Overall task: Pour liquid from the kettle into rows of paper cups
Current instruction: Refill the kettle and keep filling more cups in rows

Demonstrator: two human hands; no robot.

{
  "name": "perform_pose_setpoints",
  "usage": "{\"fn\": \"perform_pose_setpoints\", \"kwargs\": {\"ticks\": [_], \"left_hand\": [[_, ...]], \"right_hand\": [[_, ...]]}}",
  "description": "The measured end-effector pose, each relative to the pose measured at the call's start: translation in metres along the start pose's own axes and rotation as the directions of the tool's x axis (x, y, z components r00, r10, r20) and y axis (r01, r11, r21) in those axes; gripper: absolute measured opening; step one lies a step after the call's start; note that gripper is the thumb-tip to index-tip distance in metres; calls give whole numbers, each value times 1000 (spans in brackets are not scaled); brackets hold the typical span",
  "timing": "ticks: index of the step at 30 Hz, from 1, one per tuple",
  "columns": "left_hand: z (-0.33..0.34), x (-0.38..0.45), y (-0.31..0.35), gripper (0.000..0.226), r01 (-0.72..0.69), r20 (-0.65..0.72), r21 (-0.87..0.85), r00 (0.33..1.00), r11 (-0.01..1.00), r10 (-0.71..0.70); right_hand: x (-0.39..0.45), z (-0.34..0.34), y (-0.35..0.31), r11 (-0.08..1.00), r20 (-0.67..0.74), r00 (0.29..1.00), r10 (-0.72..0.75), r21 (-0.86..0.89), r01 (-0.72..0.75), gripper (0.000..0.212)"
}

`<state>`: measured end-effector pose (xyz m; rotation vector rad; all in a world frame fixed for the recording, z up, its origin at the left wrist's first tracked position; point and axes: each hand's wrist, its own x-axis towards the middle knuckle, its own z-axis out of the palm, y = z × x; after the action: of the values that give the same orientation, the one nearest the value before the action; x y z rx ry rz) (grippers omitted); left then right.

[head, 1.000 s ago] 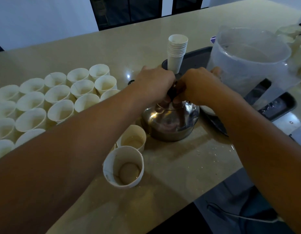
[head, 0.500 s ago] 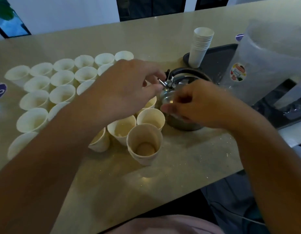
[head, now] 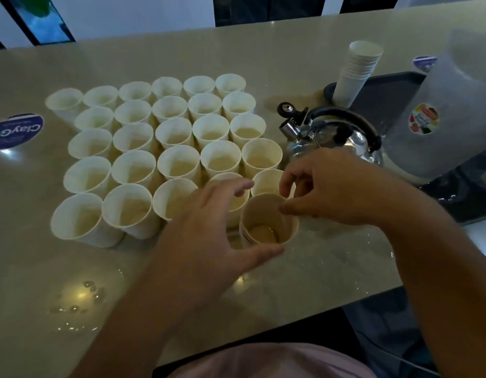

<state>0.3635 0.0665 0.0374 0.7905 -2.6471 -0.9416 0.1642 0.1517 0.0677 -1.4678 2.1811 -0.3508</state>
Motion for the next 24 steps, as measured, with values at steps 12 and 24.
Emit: {"fn": "perform_pose_setpoints", "kwargs": {"ticks": [12,24], "left_hand": [[25,0,7,85,-121,-105,-128,989,984,108],[32,4,1,57,-139,-221,-156,970,978,102]], "right_hand": [[-12,-29,3,975,44,989,-141,182,130,4],[-2,-26,-2,972,88,968,-233,38,231,11]]}}
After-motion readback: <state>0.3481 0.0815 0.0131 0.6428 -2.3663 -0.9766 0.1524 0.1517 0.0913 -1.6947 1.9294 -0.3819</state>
